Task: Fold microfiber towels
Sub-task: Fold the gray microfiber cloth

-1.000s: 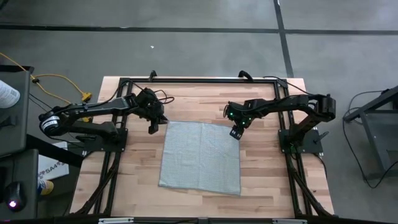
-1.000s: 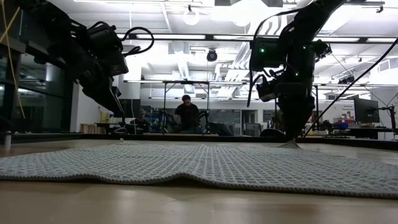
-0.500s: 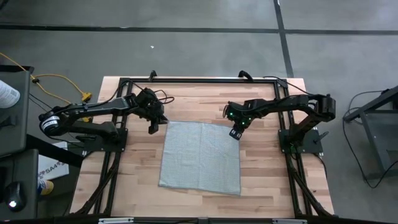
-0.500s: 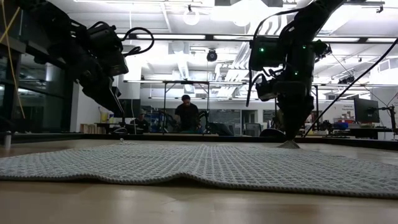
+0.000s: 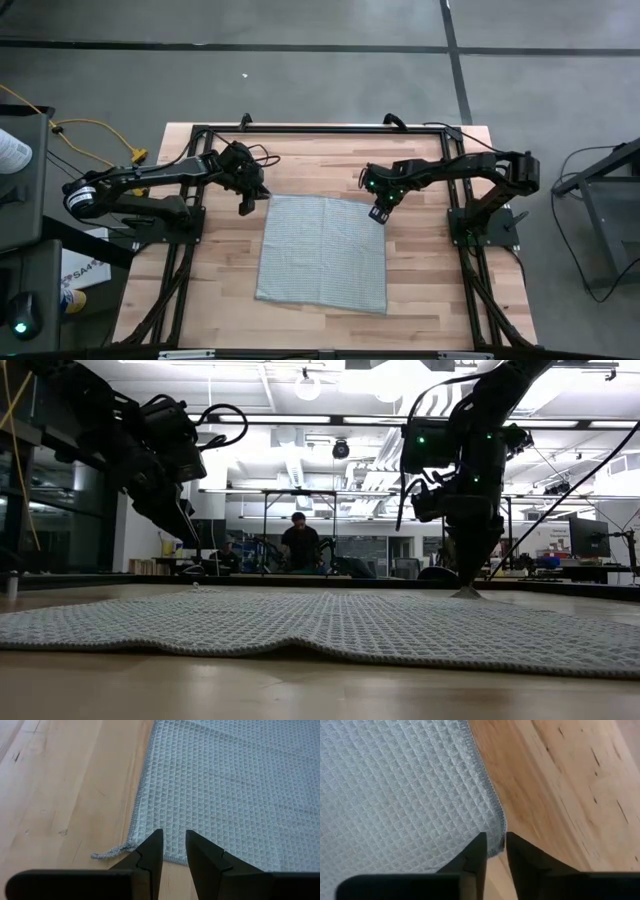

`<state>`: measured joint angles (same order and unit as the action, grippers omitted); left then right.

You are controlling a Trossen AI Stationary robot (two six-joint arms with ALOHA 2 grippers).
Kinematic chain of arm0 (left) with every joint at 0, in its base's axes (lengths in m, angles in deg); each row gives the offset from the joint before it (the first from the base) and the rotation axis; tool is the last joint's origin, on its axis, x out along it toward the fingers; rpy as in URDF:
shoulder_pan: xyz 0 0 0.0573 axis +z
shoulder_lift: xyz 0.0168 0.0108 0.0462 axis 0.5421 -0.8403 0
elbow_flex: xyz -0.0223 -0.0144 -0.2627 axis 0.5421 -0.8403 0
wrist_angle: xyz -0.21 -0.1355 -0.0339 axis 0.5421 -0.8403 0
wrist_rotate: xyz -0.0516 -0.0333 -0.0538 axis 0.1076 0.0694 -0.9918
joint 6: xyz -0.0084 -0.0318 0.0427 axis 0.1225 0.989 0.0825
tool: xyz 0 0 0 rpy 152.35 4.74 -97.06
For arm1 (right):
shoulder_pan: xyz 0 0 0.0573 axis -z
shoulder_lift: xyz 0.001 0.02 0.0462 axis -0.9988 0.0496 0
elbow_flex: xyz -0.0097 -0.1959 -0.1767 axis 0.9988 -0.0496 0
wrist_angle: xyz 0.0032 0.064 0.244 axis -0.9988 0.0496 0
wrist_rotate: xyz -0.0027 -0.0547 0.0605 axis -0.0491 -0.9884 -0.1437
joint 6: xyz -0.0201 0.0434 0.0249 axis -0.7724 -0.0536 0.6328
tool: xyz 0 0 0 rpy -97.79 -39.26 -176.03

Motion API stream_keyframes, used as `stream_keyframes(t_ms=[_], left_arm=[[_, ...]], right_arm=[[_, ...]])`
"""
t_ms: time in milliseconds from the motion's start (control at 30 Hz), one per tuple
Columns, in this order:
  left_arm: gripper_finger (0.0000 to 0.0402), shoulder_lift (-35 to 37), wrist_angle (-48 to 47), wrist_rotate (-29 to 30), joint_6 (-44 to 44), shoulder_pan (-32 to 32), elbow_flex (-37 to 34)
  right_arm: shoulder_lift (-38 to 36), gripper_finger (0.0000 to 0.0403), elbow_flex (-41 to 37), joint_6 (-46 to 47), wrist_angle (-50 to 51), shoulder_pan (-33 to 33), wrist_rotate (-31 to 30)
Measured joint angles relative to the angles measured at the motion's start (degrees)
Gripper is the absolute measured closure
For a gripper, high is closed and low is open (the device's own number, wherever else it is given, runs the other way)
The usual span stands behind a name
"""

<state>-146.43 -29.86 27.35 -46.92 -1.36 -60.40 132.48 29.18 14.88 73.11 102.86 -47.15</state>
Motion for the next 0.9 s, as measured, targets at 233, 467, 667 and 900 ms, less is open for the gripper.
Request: stream_keyframes(t_ms=[233, 467, 667, 900], left_arm=[[0.0318, 0.0, 0.0, 0.0, 0.0, 0.0, 0.0], [0.0318, 0.0, 0.0, 0.0, 0.0, 0.0, 0.0], [0.0318, 0.0, 0.0, 0.0, 0.0, 0.0, 0.0], [0.0318, 0.0, 0.0, 0.0, 0.4, 0.0, 0.0]], right_arm=[[0.0, 0.0282, 0.0, 0.2, 0.1, 0.0, -0.1], [0.1, 0.0268, -3.6, 1.7, -1.4, -0.1, 0.4], [0.1, 0.0278, -4.1, 1.5, -3.4, -0.9, -0.4], [0.1, 0.0286, -4.1, 0.6, -6.2, -0.8, -1.3]])
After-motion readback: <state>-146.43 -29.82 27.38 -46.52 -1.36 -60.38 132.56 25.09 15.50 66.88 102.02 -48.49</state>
